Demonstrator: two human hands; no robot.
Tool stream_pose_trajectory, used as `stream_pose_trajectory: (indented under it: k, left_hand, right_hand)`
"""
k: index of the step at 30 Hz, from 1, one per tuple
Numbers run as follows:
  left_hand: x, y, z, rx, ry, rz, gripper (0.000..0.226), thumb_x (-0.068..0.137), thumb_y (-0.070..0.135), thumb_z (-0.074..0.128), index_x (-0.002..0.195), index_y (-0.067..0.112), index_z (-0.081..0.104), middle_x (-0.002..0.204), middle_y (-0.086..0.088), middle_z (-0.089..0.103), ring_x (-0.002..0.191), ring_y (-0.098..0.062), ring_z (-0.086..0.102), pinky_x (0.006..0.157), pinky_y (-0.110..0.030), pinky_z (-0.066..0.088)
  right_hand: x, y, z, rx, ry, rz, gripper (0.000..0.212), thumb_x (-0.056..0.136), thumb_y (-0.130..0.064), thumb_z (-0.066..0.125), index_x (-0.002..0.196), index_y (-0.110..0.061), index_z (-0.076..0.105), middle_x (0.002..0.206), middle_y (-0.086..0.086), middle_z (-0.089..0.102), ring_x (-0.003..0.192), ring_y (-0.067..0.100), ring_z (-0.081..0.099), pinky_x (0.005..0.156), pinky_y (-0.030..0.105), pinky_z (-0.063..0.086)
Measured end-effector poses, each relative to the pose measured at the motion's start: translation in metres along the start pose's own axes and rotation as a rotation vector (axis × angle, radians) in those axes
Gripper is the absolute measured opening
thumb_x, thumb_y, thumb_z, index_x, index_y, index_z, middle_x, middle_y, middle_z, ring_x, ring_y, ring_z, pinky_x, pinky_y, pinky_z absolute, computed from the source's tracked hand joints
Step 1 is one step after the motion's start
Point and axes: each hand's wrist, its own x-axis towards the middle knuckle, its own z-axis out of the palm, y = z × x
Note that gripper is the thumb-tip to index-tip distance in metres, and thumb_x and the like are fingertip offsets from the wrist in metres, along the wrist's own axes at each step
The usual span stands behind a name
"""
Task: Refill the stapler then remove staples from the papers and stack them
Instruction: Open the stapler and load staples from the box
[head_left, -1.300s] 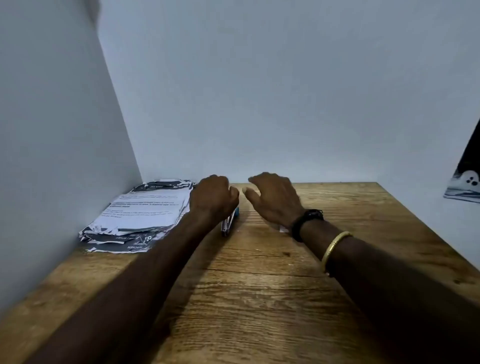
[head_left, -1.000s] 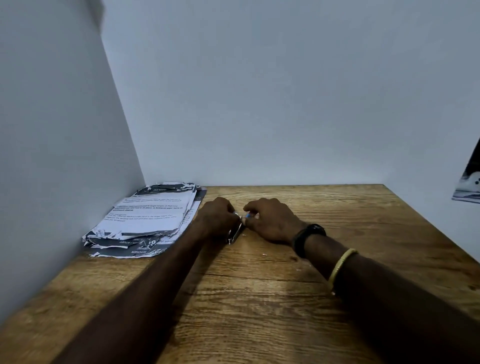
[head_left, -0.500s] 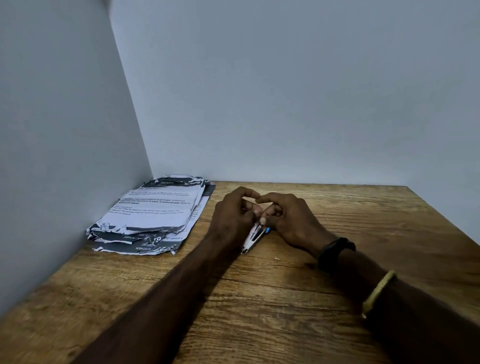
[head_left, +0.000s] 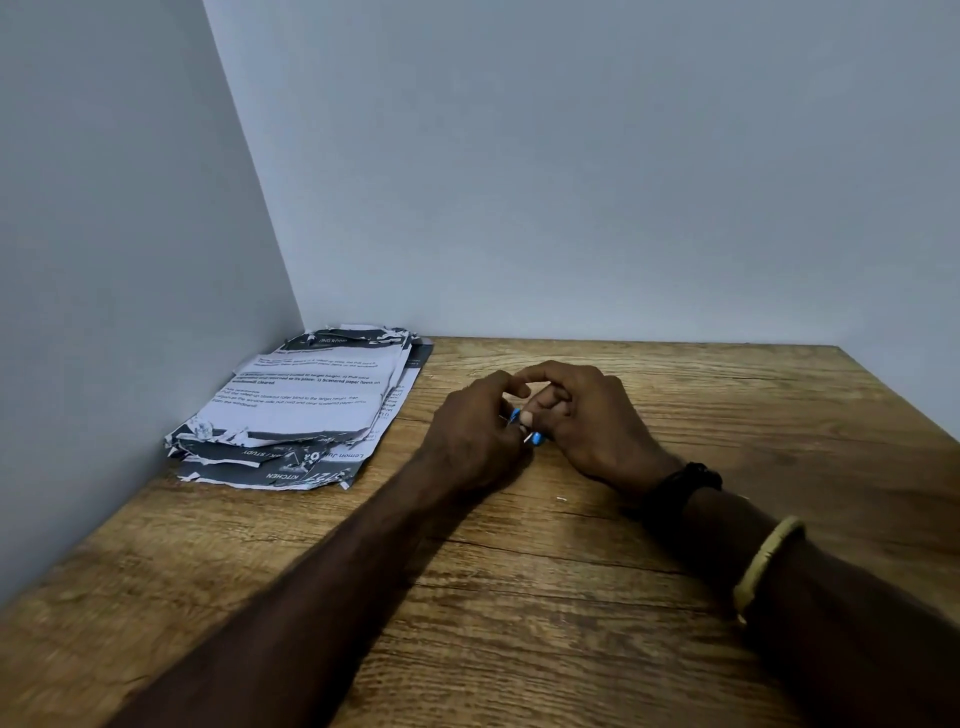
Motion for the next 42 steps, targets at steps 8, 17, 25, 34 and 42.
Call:
stream_pose_trajectory:
  k: [8, 17, 25, 34, 42]
  left_hand:
    - [0.0, 0.0, 0.0, -0.338, 0.224, 0.081, 0.046, 0.084, 0.004, 0.073, 0.126, 0.019, 0.062, 0.104, -0.006, 0.071, 0.092, -0.021, 0.071, 0.08, -0.029, 0.059]
    - [0.007, -0.004, 0.001, -0.461, 0.209, 0.013, 0.046, 0.088, 0.009, 0.074, 0.132, 0.016, 0.064, 0.111, -0.005, 0.073, 0.089, -0.017, 0.07, 0.077, -0.031, 0.058]
    - [0.007, -0.003, -0.004, -0.392, 0.248, 0.002, 0.015, 0.086, 0.015, 0.074, 0.101, 0.019, 0.073, 0.088, 0.003, 0.071, 0.084, -0.017, 0.069, 0.079, -0.043, 0.061]
    - [0.002, 0.002, -0.006, -0.454, 0.242, 0.005, 0.027, 0.073, 0.029, 0.069, 0.098, 0.019, 0.07, 0.085, 0.003, 0.069, 0.085, -0.019, 0.069, 0.084, -0.052, 0.059]
    - [0.003, -0.001, -0.011, -0.513, 0.246, 0.01, 0.02, 0.086, 0.009, 0.074, 0.106, 0.011, 0.072, 0.084, -0.005, 0.072, 0.084, -0.028, 0.073, 0.08, -0.058, 0.06]
  right_hand:
    - [0.0, -0.002, 0.0, 0.305, 0.128, 0.018, 0.045, 0.087, -0.004, 0.077, 0.128, -0.021, 0.07, 0.095, 0.003, 0.08, 0.085, 0.021, 0.079, 0.082, 0.038, 0.064]
    - [0.004, 0.001, -0.001, 0.426, 0.067, 0.098, 0.011, 0.096, -0.014, 0.072, 0.086, -0.015, 0.077, 0.076, 0.021, 0.076, 0.065, 0.031, 0.073, 0.065, 0.044, 0.062]
    - [0.005, -0.003, -0.001, 0.365, 0.08, 0.013, 0.011, 0.096, -0.012, 0.072, 0.086, -0.017, 0.075, 0.073, 0.017, 0.076, 0.063, 0.032, 0.076, 0.068, 0.052, 0.066]
    - [0.002, -0.007, -0.004, 0.33, 0.09, -0.025, 0.007, 0.097, -0.007, 0.068, 0.095, -0.005, 0.073, 0.079, 0.02, 0.075, 0.06, 0.026, 0.074, 0.063, 0.043, 0.065]
    - [0.001, -0.006, -0.001, 0.387, 0.104, -0.031, 0.011, 0.097, -0.021, 0.071, 0.099, -0.012, 0.076, 0.08, 0.009, 0.077, 0.063, 0.027, 0.076, 0.066, 0.047, 0.065]
